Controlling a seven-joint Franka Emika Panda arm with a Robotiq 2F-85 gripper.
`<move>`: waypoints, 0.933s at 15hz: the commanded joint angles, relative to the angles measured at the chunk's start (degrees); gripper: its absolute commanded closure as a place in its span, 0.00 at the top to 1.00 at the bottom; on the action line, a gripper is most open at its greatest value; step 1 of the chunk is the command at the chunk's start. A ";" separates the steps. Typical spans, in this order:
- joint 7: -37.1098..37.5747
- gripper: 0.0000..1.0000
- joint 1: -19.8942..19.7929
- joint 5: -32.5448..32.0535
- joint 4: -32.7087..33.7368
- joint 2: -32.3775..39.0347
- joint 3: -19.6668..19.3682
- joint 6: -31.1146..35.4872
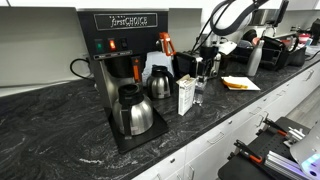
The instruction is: Move the glass bottle slightly backward
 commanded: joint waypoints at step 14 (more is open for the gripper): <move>-3.72 0.27 -0.16 1.11 1.39 3.51 0.03 4.43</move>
